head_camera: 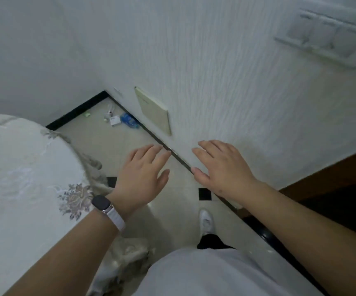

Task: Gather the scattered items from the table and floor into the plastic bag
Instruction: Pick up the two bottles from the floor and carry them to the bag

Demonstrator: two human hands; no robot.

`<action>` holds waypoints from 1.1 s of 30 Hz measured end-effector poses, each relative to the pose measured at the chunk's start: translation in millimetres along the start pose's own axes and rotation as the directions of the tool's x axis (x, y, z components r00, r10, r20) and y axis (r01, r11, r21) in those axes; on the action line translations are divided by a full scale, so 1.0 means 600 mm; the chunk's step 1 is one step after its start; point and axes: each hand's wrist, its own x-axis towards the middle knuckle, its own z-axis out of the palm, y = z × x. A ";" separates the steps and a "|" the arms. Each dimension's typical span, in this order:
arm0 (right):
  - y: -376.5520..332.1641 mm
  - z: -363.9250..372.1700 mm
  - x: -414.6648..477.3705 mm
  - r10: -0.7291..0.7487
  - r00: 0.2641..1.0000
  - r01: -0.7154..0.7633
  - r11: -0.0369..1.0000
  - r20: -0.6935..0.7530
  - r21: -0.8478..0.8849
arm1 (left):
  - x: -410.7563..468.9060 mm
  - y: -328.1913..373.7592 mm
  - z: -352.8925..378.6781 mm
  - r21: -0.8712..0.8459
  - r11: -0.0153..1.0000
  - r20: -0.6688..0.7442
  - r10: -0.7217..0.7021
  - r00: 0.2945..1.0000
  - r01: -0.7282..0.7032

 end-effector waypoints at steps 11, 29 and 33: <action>0.076 0.039 0.305 -0.239 0.971 0.232 0.962 0.032 0.141 | 0.154 -0.124 -0.018 0.082 0.943 -0.011 -0.321 0.947 0.321; -0.050 0.211 0.852 -0.363 0.915 0.369 0.929 0.175 -0.003 | 0.318 -0.619 0.071 -0.023 0.853 -0.029 -0.522 0.852 0.522; -0.089 0.230 0.959 -0.388 0.908 0.393 0.920 0.159 0.003 | 0.359 -0.729 0.057 0.001 0.864 -0.043 -0.503 0.863 0.503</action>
